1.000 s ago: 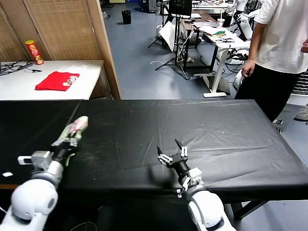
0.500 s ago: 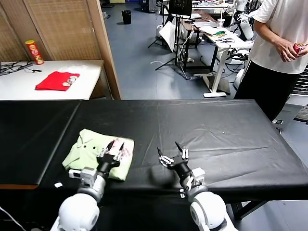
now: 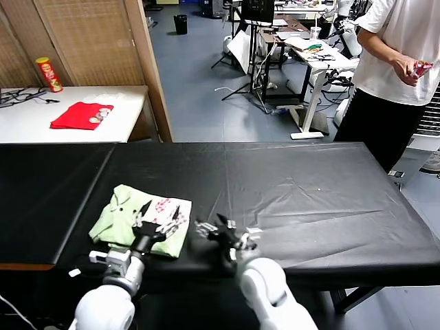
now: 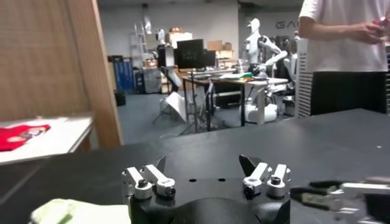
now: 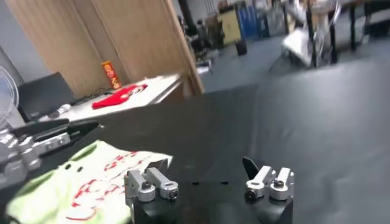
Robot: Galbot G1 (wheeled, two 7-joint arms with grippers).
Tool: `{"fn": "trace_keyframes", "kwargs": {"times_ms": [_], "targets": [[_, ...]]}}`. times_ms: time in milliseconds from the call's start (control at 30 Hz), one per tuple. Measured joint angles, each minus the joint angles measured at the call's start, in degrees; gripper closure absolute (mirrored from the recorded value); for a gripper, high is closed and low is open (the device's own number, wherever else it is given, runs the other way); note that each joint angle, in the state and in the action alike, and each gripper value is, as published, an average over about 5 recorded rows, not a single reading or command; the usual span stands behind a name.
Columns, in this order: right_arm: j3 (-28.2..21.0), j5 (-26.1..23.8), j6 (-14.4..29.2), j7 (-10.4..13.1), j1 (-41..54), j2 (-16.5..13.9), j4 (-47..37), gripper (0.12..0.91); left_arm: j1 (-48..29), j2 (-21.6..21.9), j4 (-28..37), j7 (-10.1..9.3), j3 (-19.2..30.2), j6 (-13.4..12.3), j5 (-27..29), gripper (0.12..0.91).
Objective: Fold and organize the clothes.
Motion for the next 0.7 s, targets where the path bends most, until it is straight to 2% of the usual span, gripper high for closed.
{"fn": "trace_keyframes", "kwargs": {"times_ms": [167, 333, 533, 700], "targets": [[-1.6, 3.7, -0.9, 0.5, 3.5, 2.5, -4.9, 0.237, 2.3, -0.1, -0.2, -0.82, -2.9, -1.0, 0.1, 0.232], [-2.5, 4.8, -1.0, 0.6, 5.9, 4.0, -8.1, 0.337, 4.2, -0.3, -0.6, -1.47, -4.7, -1.6, 0.1, 0.232], [-2.6, 4.4, -0.7, 0.5, 7.3, 4.4, -10.2, 0.616, 5.7, -0.4, -0.8, -1.72, -6.2, -2.4, 0.2, 0.232], [-1.9, 2.5, 0.1, -0.9, 8.5, 4.2, -11.9, 0.858, 6.2, -0.7, -0.8, -2.03, -6.5, -2.7, 0.3, 0.232]]}}
